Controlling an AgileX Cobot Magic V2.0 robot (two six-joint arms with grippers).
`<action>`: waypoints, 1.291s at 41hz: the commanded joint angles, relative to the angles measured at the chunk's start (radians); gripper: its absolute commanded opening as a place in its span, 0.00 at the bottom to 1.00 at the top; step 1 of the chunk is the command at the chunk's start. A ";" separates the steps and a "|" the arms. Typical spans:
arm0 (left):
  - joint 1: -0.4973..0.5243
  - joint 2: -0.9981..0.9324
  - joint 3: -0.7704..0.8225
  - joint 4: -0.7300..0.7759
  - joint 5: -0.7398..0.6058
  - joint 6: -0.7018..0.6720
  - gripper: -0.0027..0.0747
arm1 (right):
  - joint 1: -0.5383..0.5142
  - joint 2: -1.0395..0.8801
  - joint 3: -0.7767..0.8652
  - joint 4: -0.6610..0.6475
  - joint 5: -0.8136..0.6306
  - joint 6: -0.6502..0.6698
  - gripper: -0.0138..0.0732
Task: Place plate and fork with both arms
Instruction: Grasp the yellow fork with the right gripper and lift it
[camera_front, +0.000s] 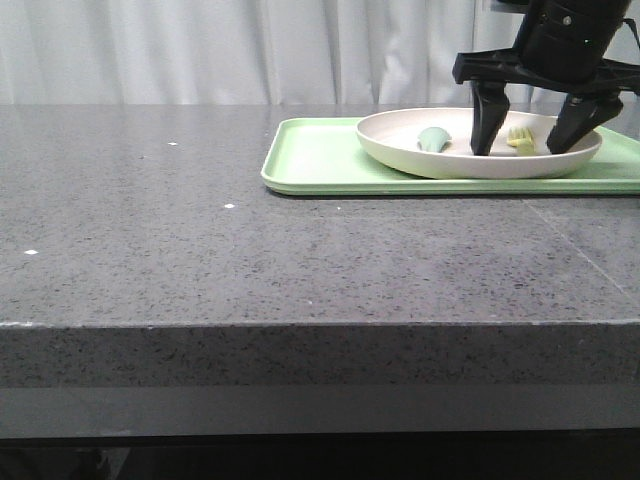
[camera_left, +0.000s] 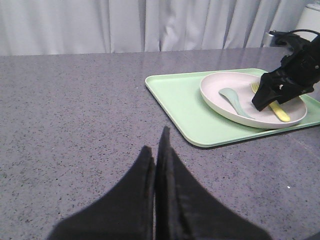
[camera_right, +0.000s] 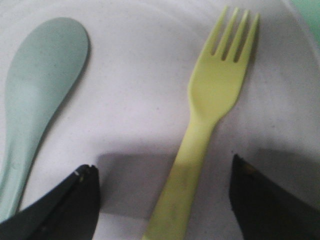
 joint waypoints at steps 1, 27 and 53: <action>0.001 0.003 -0.027 0.000 -0.082 0.000 0.01 | -0.005 -0.052 -0.032 -0.006 -0.040 0.003 0.66; 0.001 0.003 -0.027 0.000 -0.082 0.000 0.01 | -0.005 -0.052 -0.043 -0.004 -0.034 0.003 0.10; 0.001 0.003 -0.027 0.000 -0.081 0.000 0.01 | -0.005 -0.058 -0.099 0.015 0.004 0.003 0.10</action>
